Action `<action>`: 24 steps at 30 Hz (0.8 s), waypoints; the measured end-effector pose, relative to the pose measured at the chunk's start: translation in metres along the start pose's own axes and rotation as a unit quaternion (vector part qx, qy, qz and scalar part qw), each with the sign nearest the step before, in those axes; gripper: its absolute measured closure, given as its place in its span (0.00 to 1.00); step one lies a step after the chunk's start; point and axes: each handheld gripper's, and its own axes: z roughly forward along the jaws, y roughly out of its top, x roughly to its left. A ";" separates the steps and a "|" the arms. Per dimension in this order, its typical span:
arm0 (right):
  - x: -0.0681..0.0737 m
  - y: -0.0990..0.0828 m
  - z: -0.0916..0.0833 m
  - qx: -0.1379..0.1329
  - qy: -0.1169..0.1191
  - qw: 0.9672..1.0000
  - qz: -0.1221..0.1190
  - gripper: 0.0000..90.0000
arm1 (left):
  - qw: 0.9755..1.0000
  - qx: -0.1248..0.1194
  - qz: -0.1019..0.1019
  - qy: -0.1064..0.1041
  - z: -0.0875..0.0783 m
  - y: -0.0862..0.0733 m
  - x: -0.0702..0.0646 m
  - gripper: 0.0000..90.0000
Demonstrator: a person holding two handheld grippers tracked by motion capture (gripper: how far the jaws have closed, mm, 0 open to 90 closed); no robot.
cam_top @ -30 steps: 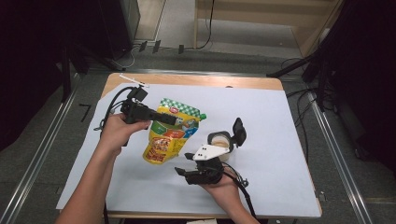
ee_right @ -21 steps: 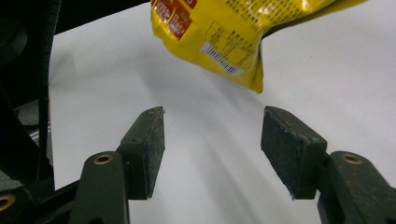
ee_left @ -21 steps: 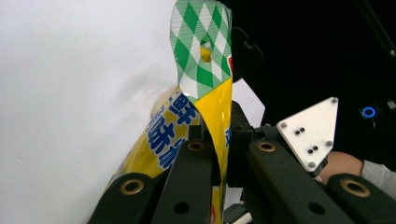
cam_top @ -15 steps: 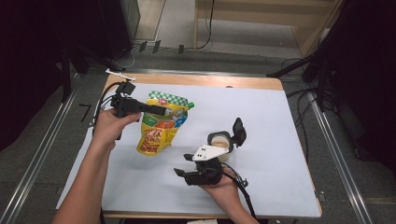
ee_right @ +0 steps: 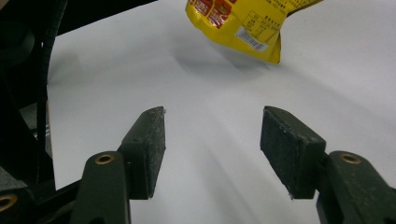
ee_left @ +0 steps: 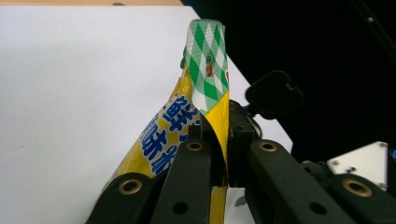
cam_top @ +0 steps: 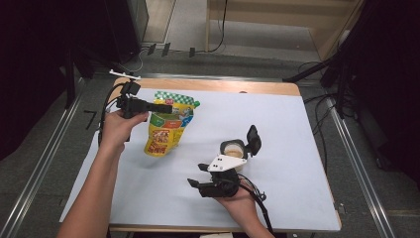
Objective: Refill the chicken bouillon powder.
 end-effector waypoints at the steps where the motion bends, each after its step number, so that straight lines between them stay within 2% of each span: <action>1: 0.000 0.000 0.000 0.000 -0.001 1.000 0.000 0.46 | 1.000 0.000 -0.005 0.001 0.001 0.000 0.004 1.00; 4: 0.000 -0.001 -0.001 0.002 -0.002 1.000 -0.001 0.46 | 1.000 -0.010 -0.013 -0.011 0.000 -0.002 0.009 1.00; 9: 0.000 -0.002 -0.001 0.003 -0.002 1.000 0.001 0.46 | 1.000 -0.022 -0.010 0.001 -0.002 0.000 0.011 1.00; 12: 0.001 -0.002 0.000 0.005 -0.001 1.000 0.001 0.46 | 1.000 -0.030 -0.001 0.000 -0.005 0.004 0.009 1.00; 14: 0.001 -0.003 0.001 0.007 0.002 1.000 0.001 0.46 | 0.999 -0.034 0.007 0.007 -0.007 0.005 0.008 1.00; 17: 0.002 -0.003 0.002 0.008 0.003 1.000 -0.006 0.46 | 0.999 -0.027 0.005 0.017 -0.007 0.003 0.013 1.00; 18: 0.003 -0.003 0.003 0.008 0.003 1.000 -0.007 0.46 | 0.999 -0.030 0.001 0.011 -0.008 0.002 0.014 1.00; 21: 0.003 -0.002 0.003 0.005 0.004 1.000 -0.007 0.46 | 0.999 -0.024 0.006 0.021 -0.013 0.001 0.011 0.99; 24: 0.003 -0.002 0.002 0.007 0.004 1.000 -0.007 0.46 | 1.000 -0.019 0.009 0.022 -0.014 -0.001 0.008 0.98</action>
